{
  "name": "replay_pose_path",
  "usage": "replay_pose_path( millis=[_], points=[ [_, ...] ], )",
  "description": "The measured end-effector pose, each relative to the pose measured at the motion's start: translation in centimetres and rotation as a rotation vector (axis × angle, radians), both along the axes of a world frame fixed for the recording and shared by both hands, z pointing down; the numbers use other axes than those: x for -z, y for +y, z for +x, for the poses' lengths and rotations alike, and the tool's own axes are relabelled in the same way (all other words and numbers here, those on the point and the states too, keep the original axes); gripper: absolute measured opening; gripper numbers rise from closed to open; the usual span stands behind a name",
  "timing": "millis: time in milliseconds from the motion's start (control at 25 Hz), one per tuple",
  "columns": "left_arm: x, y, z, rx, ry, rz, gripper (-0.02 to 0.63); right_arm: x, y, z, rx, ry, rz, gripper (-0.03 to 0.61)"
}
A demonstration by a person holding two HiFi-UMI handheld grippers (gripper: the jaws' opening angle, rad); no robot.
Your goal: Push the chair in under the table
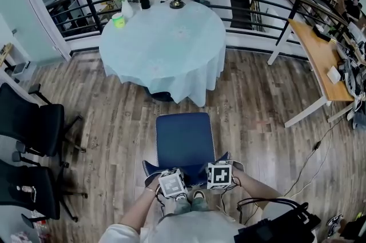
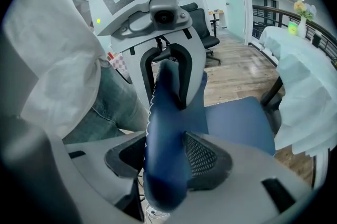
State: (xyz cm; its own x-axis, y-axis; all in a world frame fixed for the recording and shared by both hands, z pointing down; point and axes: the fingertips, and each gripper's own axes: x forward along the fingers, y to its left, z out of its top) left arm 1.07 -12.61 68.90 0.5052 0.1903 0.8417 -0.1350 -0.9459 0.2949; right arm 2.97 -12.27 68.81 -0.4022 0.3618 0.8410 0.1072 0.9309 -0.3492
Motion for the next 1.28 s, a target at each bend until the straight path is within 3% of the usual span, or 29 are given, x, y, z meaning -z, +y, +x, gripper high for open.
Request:
replay_pose_path(
  millis=[840, 1280],
  points=[
    [-0.1, -5.6, 0.9, 0.119, 0.060, 0.063, 0.187, 0.0, -5.7, 0.7, -0.026, 0.007, 0.060, 0.209],
    [-0.2, -8.4, 0.7, 0.126, 0.025, 0.091, 0.187, 0.1, -8.7, 0.6, -0.053, -0.004, 0.084, 0.209]
  ],
)
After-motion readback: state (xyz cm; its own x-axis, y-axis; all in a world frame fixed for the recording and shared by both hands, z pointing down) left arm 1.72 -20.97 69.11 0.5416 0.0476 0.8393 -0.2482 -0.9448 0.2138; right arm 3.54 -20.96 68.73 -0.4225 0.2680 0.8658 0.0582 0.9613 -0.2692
